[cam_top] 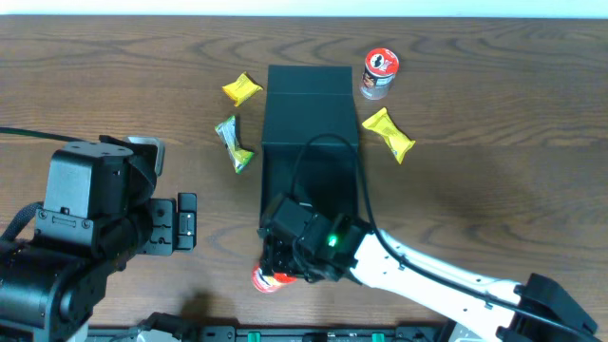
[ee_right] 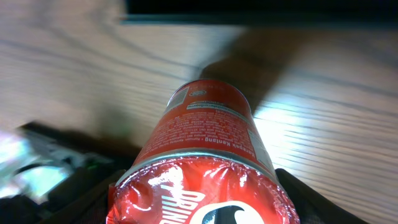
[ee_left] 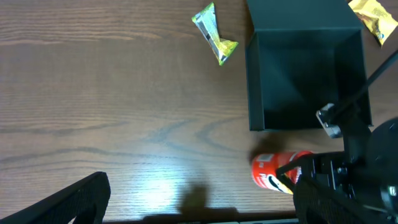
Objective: Pack container
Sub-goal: 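Lift the red can and carry it into the black box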
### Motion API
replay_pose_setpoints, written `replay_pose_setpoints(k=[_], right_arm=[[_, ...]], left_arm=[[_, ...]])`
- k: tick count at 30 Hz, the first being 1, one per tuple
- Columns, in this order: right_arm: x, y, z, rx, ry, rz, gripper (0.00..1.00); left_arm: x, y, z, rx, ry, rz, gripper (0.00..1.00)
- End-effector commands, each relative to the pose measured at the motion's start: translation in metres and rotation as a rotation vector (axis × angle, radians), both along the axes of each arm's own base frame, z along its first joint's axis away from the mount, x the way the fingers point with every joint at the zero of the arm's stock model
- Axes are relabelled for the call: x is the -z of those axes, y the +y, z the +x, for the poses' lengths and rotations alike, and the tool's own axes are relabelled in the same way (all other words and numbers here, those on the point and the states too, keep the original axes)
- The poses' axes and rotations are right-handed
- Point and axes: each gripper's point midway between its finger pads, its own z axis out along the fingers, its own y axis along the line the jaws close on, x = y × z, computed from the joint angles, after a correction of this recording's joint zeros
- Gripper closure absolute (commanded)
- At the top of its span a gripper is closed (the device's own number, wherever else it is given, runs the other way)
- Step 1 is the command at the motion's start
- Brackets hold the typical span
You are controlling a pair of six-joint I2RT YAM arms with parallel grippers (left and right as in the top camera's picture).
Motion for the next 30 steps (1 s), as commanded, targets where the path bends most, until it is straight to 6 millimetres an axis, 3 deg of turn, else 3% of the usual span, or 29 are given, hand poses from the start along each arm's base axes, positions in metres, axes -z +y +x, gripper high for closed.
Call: replay_pose_setpoints(k=[1, 8, 16, 21, 30], right_arm=[[-0.013, 0.014, 0.0, -0.052, 0.052, 0.121, 0.31], [-0.026, 0.021, 0.033, -0.007, -0.002, 0.218, 0.3], [-0.049, 0.021, 0.089, 0.078, -0.093, 0.357, 0.28], [-0.062, 0.006, 0.119, 0.141, -0.095, 0.428, 0.28], [-0.061, -0.04, 0.168, 0.236, -0.171, 0.411, 0.26]], left_arm=[[-0.003, 0.001, 0.002, 0.001, -0.015, 0.008, 0.05], [-0.006, 0.0, 0.005, 0.001, -0.032, 0.004, 0.05], [-0.011, -0.002, 0.012, 0.001, -0.067, -0.005, 0.04], [-0.011, -0.002, 0.013, 0.001, -0.073, -0.006, 0.05], [-0.014, -0.003, 0.017, 0.001, -0.091, -0.011, 0.04]])
